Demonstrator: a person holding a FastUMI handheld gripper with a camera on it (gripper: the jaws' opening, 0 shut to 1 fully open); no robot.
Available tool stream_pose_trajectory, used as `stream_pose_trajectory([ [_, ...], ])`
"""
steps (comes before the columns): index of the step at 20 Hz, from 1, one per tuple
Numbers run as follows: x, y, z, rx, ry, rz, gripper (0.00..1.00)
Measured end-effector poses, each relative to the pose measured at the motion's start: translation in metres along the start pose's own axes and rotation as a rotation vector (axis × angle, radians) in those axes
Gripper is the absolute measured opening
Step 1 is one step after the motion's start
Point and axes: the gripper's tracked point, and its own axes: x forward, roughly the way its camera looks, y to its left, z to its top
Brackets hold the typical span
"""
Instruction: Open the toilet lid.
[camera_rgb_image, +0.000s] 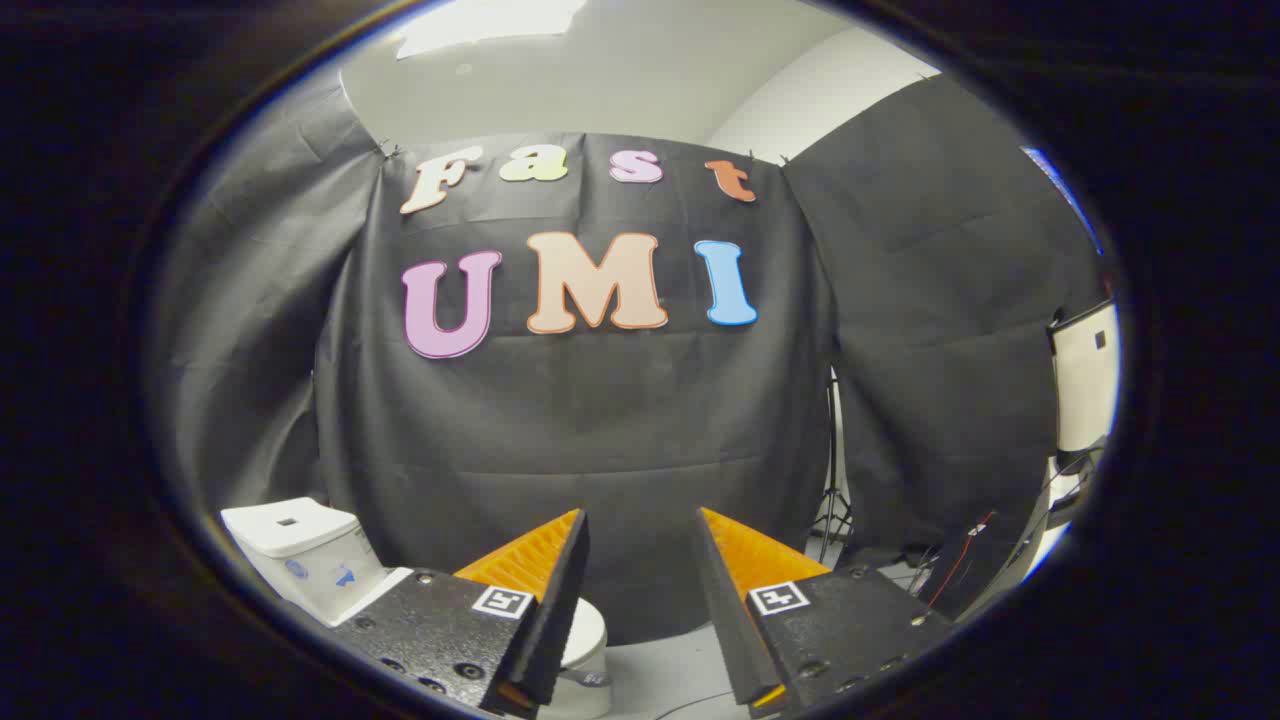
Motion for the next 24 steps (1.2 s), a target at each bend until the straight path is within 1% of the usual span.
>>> stream_pose_trajectory([
  [10,0.002,0.0,-0.005,-0.004,0.023,0.0,0.64],
  [18,0.002,-0.006,-0.012,0.01,0.049,-0.017,0.64],
  [21,0.005,-0.009,-0.018,0.043,0.072,-0.022,0.62],
  [24,0.012,-0.017,-0.031,0.126,0.111,-0.038,0.63],
])
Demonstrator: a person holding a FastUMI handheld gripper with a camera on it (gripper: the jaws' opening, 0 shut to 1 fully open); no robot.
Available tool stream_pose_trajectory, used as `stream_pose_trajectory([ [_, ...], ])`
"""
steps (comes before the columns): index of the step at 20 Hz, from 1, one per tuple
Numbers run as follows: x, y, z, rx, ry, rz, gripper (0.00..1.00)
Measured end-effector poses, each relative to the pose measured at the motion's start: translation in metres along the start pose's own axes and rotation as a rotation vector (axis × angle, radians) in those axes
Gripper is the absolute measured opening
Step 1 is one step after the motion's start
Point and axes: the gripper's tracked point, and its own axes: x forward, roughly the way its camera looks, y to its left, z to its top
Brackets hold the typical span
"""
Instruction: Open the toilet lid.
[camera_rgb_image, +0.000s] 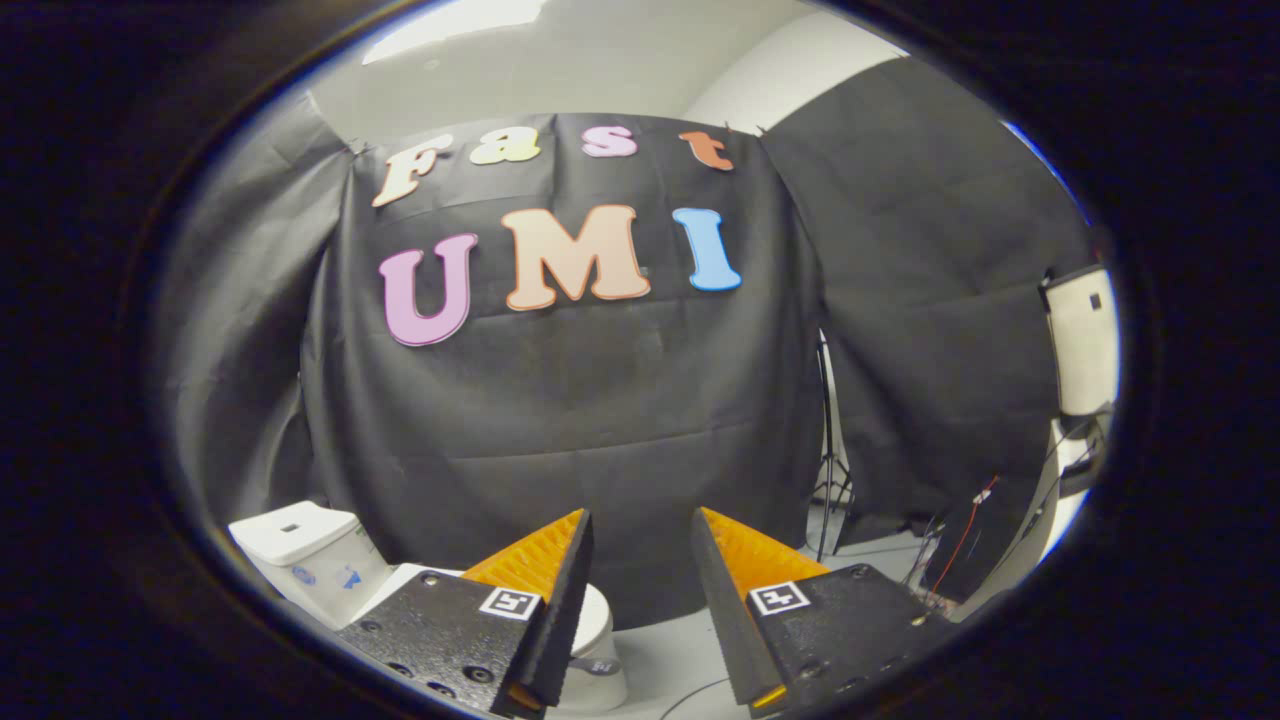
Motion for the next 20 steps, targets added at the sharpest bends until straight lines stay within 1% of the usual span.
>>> stream_pose_trajectory([
  [3,0.012,-0.014,-0.011,0.107,0.036,-0.033,0.63],
  [5,0.018,-0.022,-0.022,0.173,0.059,-0.056,0.6],
  [7,0.023,-0.03,-0.038,0.22,0.103,-0.089,0.6],
  [9,0.031,-0.031,-0.051,0.276,0.117,-0.095,0.59],
  [11,0.045,-0.032,-0.064,0.385,0.11,-0.087,0.57],
  [12,0.051,-0.031,-0.079,0.441,0.13,-0.087,0.56],
  [13,0.059,-0.032,-0.093,0.49,0.149,-0.106,0.55],
  [14,0.064,-0.031,-0.109,0.536,0.162,-0.123,0.55],
  [18,0.085,-0.015,-0.169,0.727,0.219,-0.144,0.54],
  [20,0.09,-0.005,-0.201,0.8,0.265,-0.146,0.5],
])
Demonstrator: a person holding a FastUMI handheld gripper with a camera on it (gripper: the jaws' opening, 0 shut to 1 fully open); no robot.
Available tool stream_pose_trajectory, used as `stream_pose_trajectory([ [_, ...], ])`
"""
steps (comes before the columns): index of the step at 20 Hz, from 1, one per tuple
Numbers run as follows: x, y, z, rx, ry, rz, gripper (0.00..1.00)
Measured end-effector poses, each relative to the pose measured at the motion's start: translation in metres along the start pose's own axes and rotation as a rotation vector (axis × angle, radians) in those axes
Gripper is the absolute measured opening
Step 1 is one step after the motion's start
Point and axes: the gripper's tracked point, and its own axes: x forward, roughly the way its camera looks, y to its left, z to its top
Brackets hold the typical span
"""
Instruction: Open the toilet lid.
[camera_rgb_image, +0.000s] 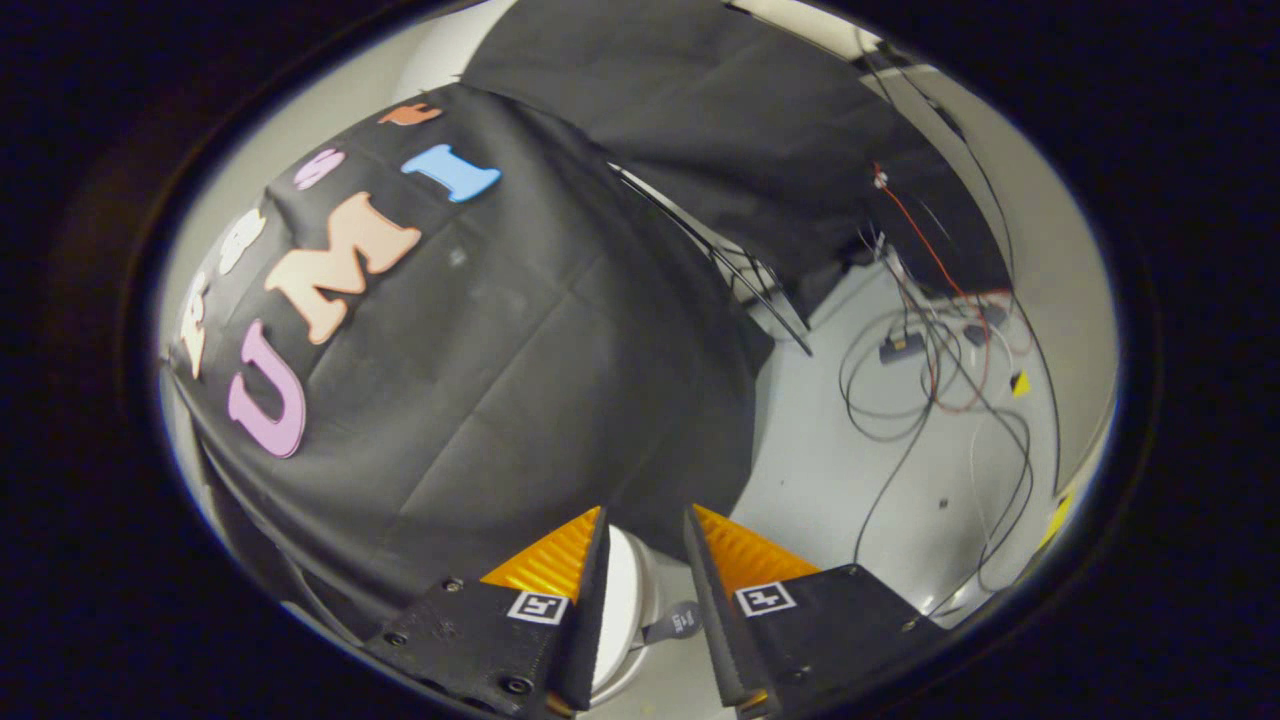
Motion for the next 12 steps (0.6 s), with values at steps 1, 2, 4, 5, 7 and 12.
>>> stream_pose_trajectory([
  [1,0.007,-0.008,-0.016,0.027,0.035,-0.005,0.48],
  [2,0.013,-0.017,-0.031,0.046,0.072,-0.022,0.47],
  [4,0.021,-0.03,-0.057,0.092,0.134,-0.045,0.47],
  [5,0.026,-0.035,-0.065,0.112,0.153,-0.051,0.45],
  [7,0.035,-0.039,-0.078,0.142,0.179,-0.062,0.42],
  [12,0.039,-0.043,-0.097,0.155,0.256,-0.062,0.35],
])
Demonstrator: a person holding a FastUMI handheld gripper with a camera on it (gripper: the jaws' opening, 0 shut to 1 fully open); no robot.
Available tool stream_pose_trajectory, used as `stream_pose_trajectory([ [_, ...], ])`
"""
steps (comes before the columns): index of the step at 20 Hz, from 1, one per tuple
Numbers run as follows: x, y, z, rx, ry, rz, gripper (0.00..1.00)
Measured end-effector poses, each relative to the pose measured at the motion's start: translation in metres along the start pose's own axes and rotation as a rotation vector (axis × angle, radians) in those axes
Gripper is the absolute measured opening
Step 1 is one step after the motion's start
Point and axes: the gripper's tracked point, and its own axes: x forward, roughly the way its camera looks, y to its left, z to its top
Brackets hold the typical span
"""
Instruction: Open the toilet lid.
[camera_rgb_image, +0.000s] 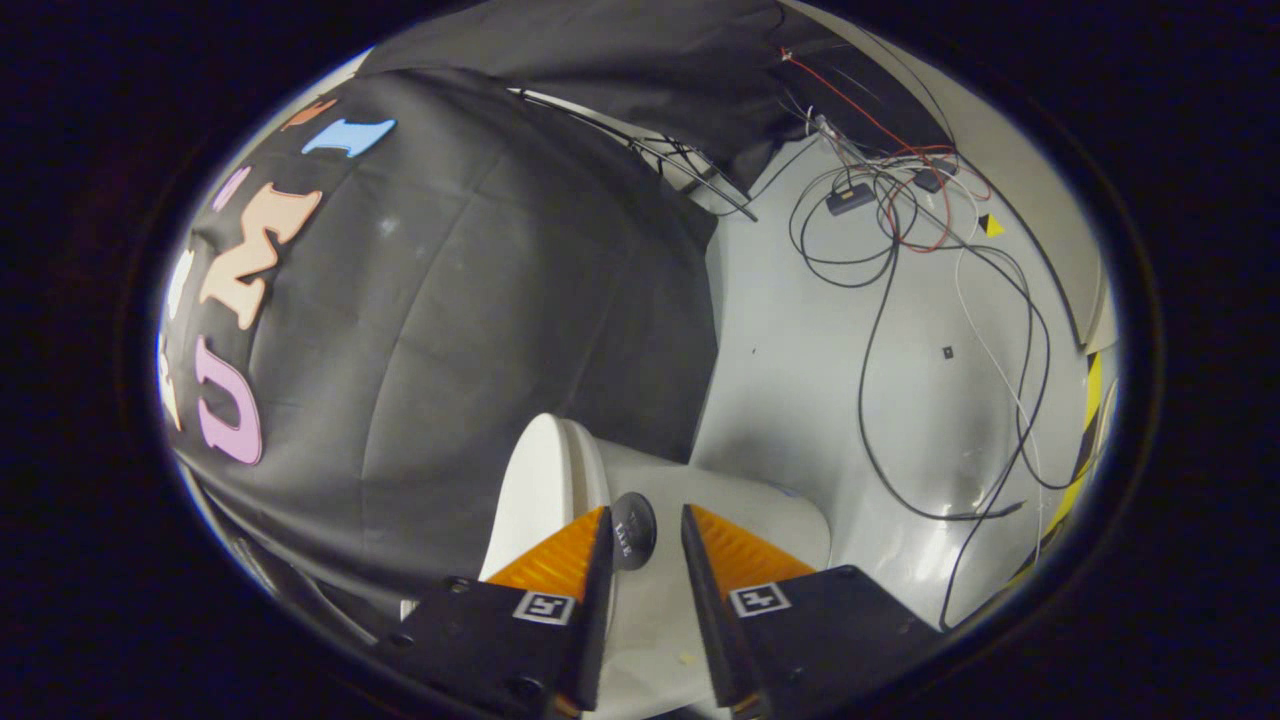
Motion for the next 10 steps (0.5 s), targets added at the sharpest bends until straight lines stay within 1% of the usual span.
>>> stream_pose_trajectory([
  [1,0.002,-0.001,-0.003,0.003,0.011,0.019,0.34],
  [3,0.0,-0.008,-0.003,0.015,0.008,0.027,0.24],
  [5,0.003,-0.006,-0.001,0.063,0.015,0.055,0.14],
  [6,0.002,-0.002,-0.002,0.08,0.014,0.074,0.12],
  [7,-0.001,0.002,0.0,0.083,0.005,0.096,0.08],
  [9,0.001,0.002,-0.001,0.046,-0.005,0.108,0.04],
  [10,-0.002,0.005,0.0,0.018,-0.011,0.117,0.04],
])
